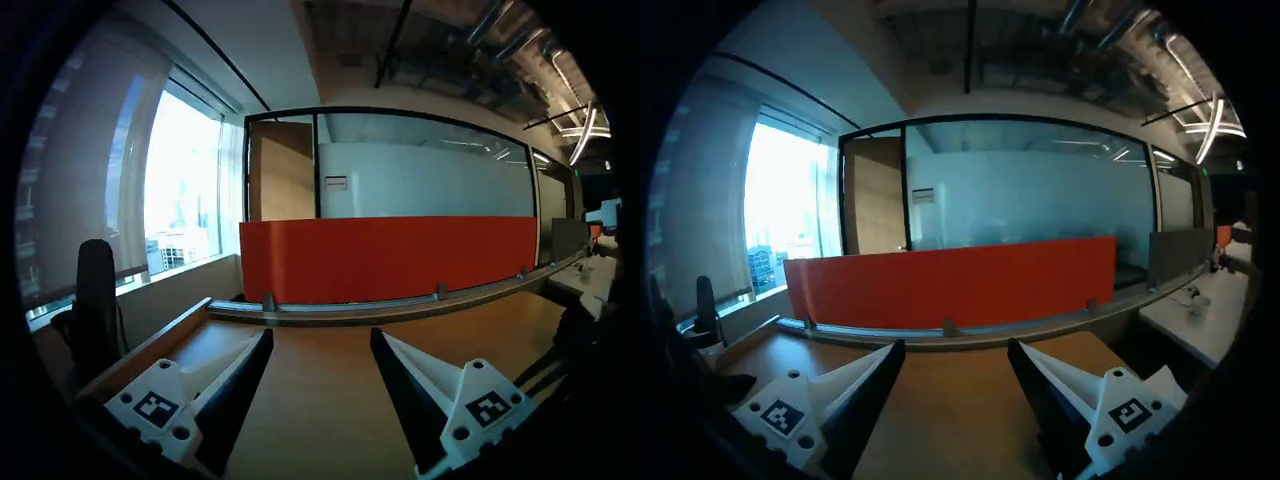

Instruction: Fold towel

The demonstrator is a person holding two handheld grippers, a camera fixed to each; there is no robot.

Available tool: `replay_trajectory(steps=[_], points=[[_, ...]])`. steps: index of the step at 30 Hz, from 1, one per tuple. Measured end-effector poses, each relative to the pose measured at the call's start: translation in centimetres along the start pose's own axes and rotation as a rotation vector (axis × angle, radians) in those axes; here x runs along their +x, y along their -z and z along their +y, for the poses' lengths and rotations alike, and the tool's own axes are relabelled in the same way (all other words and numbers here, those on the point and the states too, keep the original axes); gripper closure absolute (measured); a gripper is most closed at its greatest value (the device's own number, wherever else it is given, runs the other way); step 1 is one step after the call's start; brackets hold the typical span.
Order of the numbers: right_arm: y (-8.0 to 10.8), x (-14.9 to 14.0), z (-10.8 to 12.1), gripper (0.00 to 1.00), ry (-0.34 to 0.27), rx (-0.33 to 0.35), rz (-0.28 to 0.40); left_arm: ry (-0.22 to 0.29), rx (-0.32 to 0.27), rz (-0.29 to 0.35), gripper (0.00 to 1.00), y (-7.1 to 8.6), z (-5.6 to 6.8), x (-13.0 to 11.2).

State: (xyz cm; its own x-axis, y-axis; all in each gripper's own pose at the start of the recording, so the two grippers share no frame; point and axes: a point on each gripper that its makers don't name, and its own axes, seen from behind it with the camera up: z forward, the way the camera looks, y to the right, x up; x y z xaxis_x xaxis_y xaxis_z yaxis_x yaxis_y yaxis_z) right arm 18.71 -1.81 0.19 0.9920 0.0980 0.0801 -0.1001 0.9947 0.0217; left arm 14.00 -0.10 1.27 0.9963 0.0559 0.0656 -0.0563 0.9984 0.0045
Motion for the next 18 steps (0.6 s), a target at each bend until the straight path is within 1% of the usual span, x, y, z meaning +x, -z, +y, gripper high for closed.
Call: replay_trajectory(steps=[6, 11, 18], points=[[-0.1, -1.3, -0.3, 0.01, -0.003, -0.004, 0.016, 0.003, -0.006, 0.009, 0.11, 0.0, 0.3, -3.4], [-0.2, -3.2, -0.6, 0.01, 0.000, 0.001, 0.018, 0.007, -0.004, 0.010, 0.10, 0.1, 0.4, -6.6], [-0.6, -5.8, -1.1, 0.01, 0.010, 0.015, 0.016, 0.022, 0.006, 0.029, 0.11, 0.2, 0.3, -10.0]])
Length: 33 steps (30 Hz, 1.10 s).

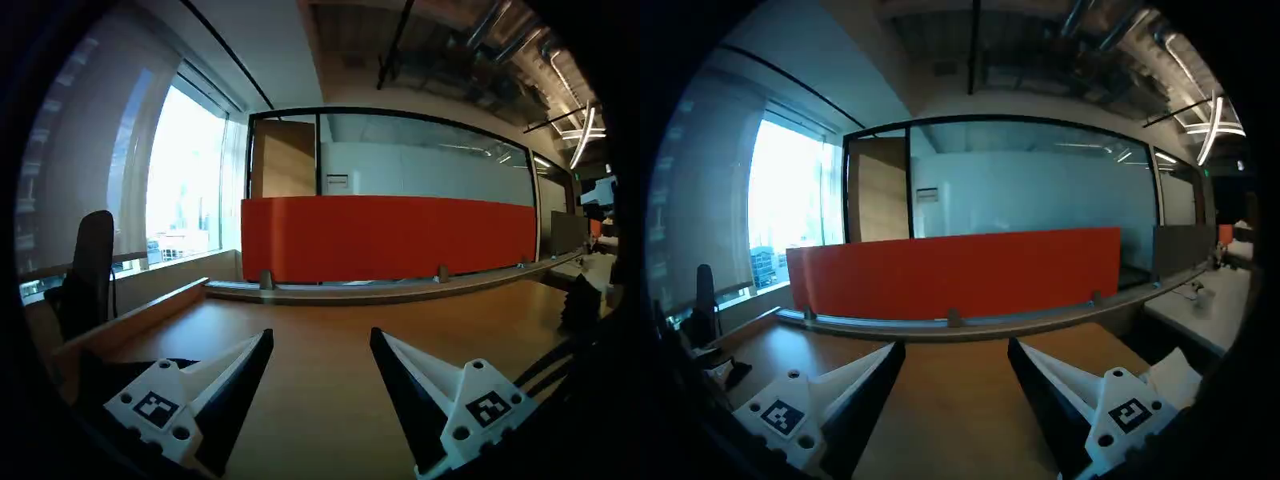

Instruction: Fold towel

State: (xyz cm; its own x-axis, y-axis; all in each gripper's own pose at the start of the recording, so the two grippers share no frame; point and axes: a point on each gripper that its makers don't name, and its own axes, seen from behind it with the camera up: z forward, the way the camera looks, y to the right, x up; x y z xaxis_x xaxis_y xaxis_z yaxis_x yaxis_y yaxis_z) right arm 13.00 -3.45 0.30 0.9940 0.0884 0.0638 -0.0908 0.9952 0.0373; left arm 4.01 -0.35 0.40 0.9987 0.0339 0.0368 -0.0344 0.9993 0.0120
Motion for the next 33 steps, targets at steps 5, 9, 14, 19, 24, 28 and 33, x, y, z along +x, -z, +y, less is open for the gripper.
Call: replay_trajectory(steps=[5, 9, 14, 19, 24, 28, 33], points=[[-0.1, -1.4, -0.1, 0.01, 0.005, 0.002, 0.001, -0.003, 0.003, 0.008, 0.11, 0.1, 0.0, -1.9], [-0.2, -2.1, -0.2, 0.01, 0.009, 0.005, 0.001, -0.005, 0.003, 0.012, 0.11, 0.2, 0.0, -3.2], [-0.3, -3.0, -0.5, 0.01, 0.010, 0.011, -0.002, -0.001, 0.003, 0.019, 0.11, 0.2, -0.1, -4.3], [-0.4, -3.1, -1.0, 0.01, 0.010, 0.024, -0.005, 0.004, 0.008, 0.022, 0.11, 0.2, -0.3, -5.0], [-0.5, -3.2, -1.2, 0.01, 0.013, 0.032, -0.004, 0.014, 0.010, 0.020, 0.11, 0.2, -0.4, -5.6], [-0.5, -3.2, -1.3, 0.01, 0.011, 0.036, -0.006, 0.006, 0.012, 0.031, 0.10, 0.3, -0.5, -5.6], [-0.7, -3.4, -1.3, 0.01, 0.005, 0.038, -0.006, 0.005, 0.017, 0.035, 0.11, 0.4, -0.6, -5.5]])
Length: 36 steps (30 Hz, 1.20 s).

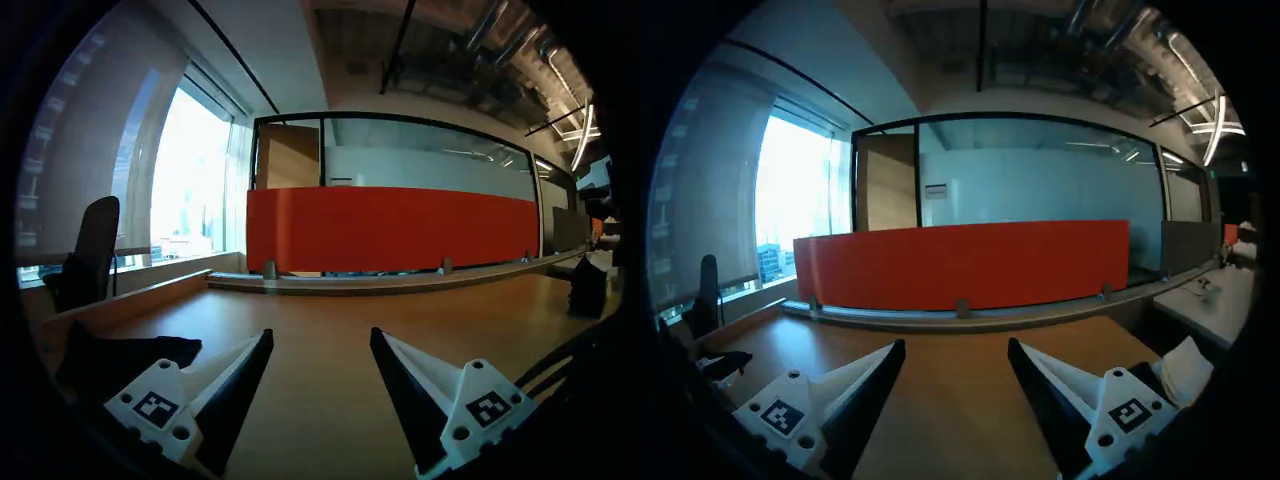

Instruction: Fold towel

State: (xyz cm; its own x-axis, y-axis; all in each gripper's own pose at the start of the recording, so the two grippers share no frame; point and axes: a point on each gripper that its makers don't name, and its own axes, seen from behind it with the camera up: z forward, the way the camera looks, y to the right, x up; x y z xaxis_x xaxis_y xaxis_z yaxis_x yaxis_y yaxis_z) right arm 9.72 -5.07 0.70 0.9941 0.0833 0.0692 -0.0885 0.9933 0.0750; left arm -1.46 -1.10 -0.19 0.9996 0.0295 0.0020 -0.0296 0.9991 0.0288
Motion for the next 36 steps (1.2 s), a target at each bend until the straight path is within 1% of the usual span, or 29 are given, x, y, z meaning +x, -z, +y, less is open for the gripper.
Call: replay_trajectory(steps=[12, 17, 21, 24, 33, 36], points=[[-0.3, -0.1, -0.3, 0.01, -0.005, 0.007, -0.003, -0.003, 0.002, 0.000, 0.11, -0.2, 0.2, 0.0], [-0.4, 0.3, 0.3, 0.01, -0.004, -0.001, 0.005, -0.004, 0.004, -0.001, 0.10, -0.2, 0.2, 0.0], [-0.3, 0.9, 0.8, 0.01, -0.008, -0.008, 0.016, -0.005, 0.004, -0.001, 0.07, -0.2, 0.1, 0.1], [-0.2, 1.1, 1.2, 0.01, -0.009, -0.011, 0.021, -0.005, 0.004, -0.001, 0.07, -0.2, 0.1, 0.1], [-0.1, 1.5, 3.0, 0.01, 0.012, -0.027, 0.019, -0.005, 0.003, -0.002, 0.07, -0.2, 0.1, 0.2], [-0.1, 1.9, 3.5, 0.01, 0.024, -0.029, 0.030, -0.005, 0.004, -0.002, 0.07, -0.1, 0.1, 0.2]])
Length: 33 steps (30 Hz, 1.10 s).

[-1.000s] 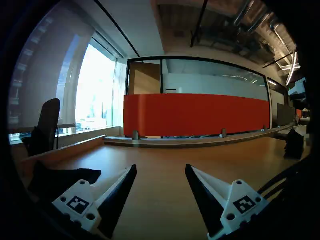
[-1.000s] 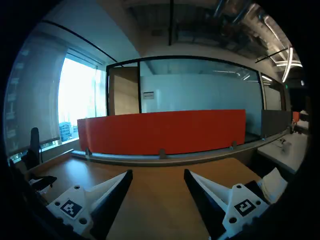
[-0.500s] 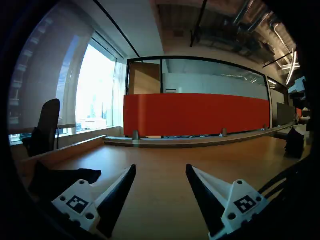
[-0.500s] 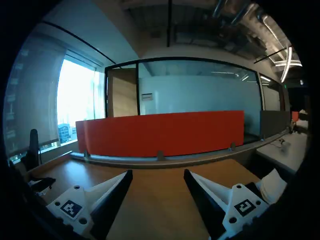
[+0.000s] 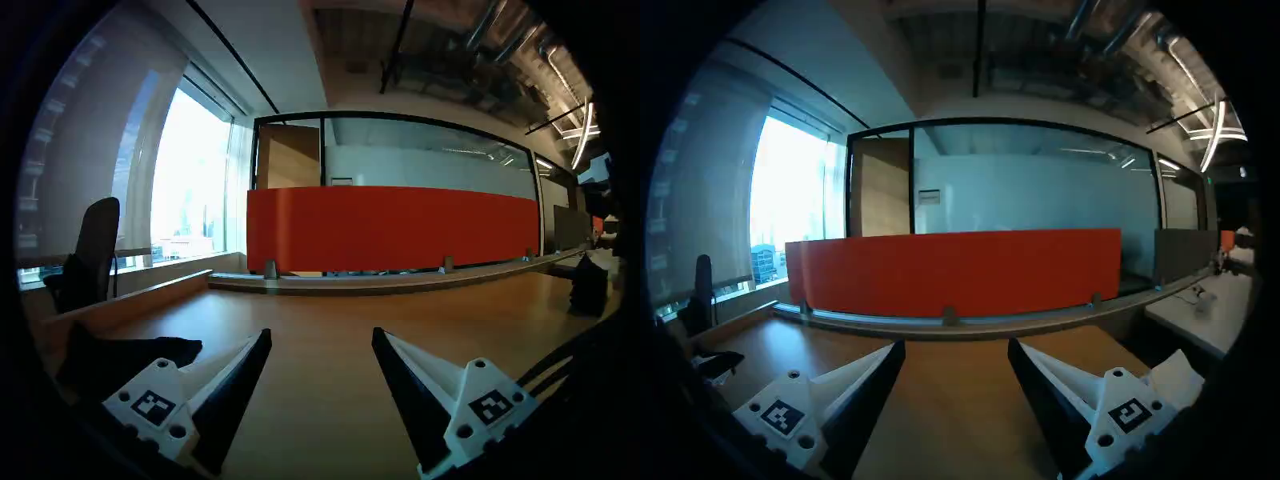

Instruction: Fold towel

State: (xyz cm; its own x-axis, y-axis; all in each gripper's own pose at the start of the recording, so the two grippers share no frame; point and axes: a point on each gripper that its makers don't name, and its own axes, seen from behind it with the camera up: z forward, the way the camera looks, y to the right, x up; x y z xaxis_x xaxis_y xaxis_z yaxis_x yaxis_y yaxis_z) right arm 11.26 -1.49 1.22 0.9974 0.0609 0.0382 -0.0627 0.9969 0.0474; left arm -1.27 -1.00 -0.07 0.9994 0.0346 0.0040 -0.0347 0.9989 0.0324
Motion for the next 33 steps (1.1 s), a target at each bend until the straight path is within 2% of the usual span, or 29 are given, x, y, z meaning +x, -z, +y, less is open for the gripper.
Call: replay_trajectory(steps=[9, 14, 33], points=[[0.0, -0.3, 2.4, 0.01, 0.015, -0.047, 0.037, 0.000, 0.000, 0.000, 0.07, 0.1, 0.0, 0.1], [0.2, -1.6, 2.6, 0.01, -0.002, -0.050, 0.050, 0.000, 0.000, 0.000, 0.07, 0.1, 0.0, 0.1], [0.3, -11.0, 3.2, 0.01, -0.033, -0.045, 0.081, 0.000, 0.000, -0.001, 0.07, 0.1, 0.2, 0.2]])
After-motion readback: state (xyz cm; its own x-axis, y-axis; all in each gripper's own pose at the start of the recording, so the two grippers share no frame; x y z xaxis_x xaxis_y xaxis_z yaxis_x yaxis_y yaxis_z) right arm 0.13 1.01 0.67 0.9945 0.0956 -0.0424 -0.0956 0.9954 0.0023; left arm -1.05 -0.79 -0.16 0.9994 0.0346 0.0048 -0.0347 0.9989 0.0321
